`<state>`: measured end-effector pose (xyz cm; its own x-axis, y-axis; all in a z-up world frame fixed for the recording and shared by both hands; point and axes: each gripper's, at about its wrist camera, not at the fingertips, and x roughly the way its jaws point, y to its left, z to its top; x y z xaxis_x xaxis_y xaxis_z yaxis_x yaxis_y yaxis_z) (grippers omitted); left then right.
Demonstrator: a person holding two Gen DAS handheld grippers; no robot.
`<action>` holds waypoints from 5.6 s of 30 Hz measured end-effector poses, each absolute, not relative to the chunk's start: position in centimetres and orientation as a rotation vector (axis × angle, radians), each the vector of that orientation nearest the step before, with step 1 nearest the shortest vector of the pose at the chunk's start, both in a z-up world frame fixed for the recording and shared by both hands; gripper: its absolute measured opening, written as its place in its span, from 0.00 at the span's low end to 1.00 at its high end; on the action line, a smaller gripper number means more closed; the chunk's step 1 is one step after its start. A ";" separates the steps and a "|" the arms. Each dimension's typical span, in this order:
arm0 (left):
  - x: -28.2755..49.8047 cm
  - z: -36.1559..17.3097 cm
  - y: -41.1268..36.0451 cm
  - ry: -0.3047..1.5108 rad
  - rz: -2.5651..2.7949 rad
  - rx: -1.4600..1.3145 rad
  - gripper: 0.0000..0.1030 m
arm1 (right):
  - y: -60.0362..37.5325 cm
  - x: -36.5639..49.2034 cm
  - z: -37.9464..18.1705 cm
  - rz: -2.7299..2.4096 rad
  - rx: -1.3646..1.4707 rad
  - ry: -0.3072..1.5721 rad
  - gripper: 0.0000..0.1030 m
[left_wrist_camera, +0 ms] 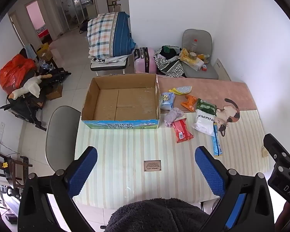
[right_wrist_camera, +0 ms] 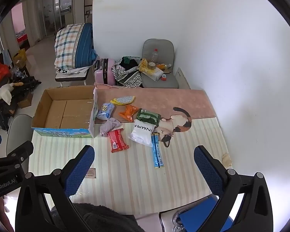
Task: Organize soft objects
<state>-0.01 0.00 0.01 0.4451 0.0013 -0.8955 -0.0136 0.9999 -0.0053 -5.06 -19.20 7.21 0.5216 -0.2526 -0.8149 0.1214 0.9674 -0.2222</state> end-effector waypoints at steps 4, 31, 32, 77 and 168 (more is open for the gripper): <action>-0.1 0.0 -0.1 1.104 0.013 -0.013 1.00 | -19.1 -5.0 7.2 -0.226 -0.143 0.999 1.00; -0.6 0.5 -0.5 1.095 0.014 -0.011 1.00 | -19.5 -6.0 8.6 -0.197 -0.143 0.959 1.00; -0.7 0.6 -0.6 1.094 0.015 -0.010 1.00 | -19.6 -6.0 8.7 -0.196 -0.141 0.957 1.00; -0.8 1.7 -0.1 1.072 0.004 -0.012 1.00 | -19.5 -7.2 9.9 -0.209 -0.144 0.925 1.00; 24.3 -19.2 3.5 1.404 -0.088 -0.182 0.39 | -12.4 20.3 -22.6 0.248 0.163 1.455 0.68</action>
